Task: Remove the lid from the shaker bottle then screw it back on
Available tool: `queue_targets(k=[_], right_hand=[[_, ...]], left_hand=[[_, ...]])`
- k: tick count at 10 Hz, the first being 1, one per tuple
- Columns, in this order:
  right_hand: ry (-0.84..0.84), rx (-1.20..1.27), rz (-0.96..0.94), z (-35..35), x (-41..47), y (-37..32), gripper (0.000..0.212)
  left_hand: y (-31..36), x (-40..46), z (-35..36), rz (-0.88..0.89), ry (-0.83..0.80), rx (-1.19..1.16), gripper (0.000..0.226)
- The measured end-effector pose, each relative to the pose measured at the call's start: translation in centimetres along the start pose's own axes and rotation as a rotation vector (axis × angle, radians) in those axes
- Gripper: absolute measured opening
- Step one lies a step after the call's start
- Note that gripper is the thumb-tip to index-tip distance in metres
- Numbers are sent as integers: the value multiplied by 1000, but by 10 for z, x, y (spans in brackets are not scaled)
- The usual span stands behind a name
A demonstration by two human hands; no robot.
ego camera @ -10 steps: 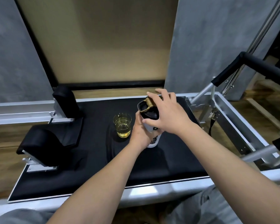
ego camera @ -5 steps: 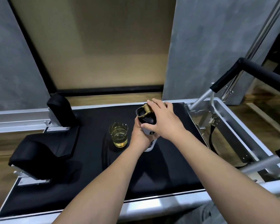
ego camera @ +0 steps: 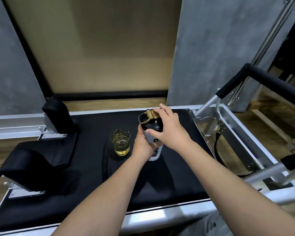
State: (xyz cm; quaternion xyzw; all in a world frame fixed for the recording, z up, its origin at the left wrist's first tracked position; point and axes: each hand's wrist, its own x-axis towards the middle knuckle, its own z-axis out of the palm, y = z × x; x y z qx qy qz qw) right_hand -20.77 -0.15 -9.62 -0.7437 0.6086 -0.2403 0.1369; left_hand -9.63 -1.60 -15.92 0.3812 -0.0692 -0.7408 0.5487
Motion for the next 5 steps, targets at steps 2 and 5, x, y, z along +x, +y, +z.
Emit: queue_targets(k=[2,5], right_hand=[[-3,6,26,2,0,-5,83],[-81,-117,75,-26,1,-22,82]], left_hand=[[8,-3,2,-10,44,86,21],[48,-15,2,221,-125,654,123]])
